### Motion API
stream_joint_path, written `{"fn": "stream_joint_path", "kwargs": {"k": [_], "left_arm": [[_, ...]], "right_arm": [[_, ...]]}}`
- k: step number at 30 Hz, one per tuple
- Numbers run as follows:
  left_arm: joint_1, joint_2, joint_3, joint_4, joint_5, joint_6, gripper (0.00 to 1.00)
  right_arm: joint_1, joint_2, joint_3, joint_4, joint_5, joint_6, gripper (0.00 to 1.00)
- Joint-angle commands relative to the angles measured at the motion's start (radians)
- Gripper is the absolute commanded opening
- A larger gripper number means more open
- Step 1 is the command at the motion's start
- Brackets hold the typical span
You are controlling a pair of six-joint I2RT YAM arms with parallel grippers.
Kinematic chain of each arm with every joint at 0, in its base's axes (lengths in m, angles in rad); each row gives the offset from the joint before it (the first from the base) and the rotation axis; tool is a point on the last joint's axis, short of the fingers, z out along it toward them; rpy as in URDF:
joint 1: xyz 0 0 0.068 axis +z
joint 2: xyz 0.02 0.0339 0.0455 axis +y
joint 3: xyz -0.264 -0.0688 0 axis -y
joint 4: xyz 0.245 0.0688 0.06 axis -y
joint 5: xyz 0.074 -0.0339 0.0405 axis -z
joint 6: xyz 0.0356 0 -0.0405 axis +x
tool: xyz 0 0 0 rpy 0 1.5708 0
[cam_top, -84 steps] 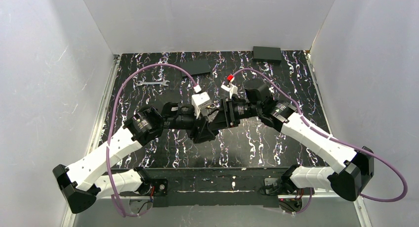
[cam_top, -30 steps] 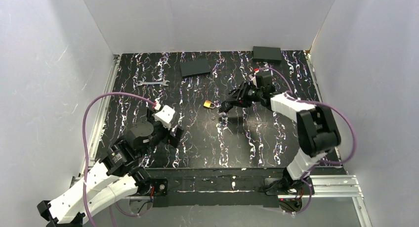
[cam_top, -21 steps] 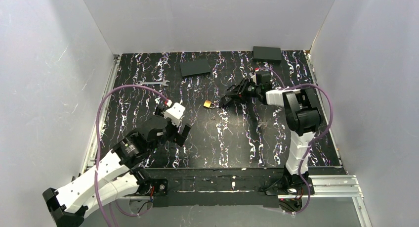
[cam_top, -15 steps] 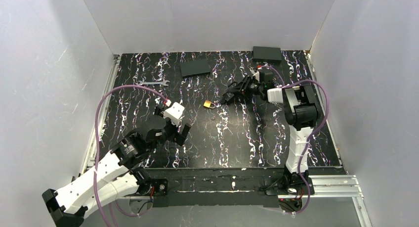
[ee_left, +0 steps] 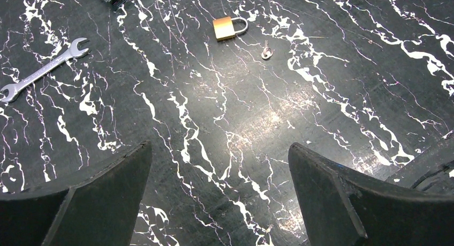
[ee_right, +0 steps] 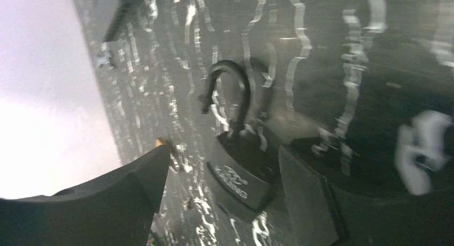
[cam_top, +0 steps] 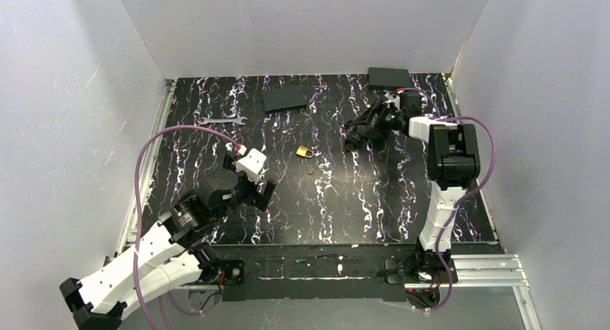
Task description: Unlock with the key
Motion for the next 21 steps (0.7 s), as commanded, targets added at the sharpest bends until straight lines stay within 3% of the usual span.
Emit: {"fn": "stream_joint_path", "kwargs": {"k": [1,5,10,13,18,21], "left_arm": [[0.001,-0.008,-0.005,0.007,-0.005,0.011,0.98],[0.001,-0.011,-0.004,0.007,-0.009,0.015,0.98],[0.0,-0.008,0.0,0.005,-0.057,0.021,0.98],[0.001,-0.008,0.002,0.003,-0.102,0.024,0.98],[0.001,-0.006,0.006,-0.002,-0.156,0.031,0.98],[0.001,-0.006,0.008,-0.005,-0.176,0.028,0.98]], "right_arm": [[-0.037,-0.083,0.06,-0.321,0.205,-0.16,0.86],[-0.018,-0.151,0.086,-0.485,0.395,-0.177,0.93],[0.079,-0.236,0.117,-0.685,0.687,-0.074,0.94],[0.186,-0.287,0.132,-0.756,0.825,0.041,0.97],[0.342,-0.339,0.121,-0.744,0.846,0.301,0.98],[0.431,-0.321,0.188,-0.81,0.948,0.473,0.98]]}}
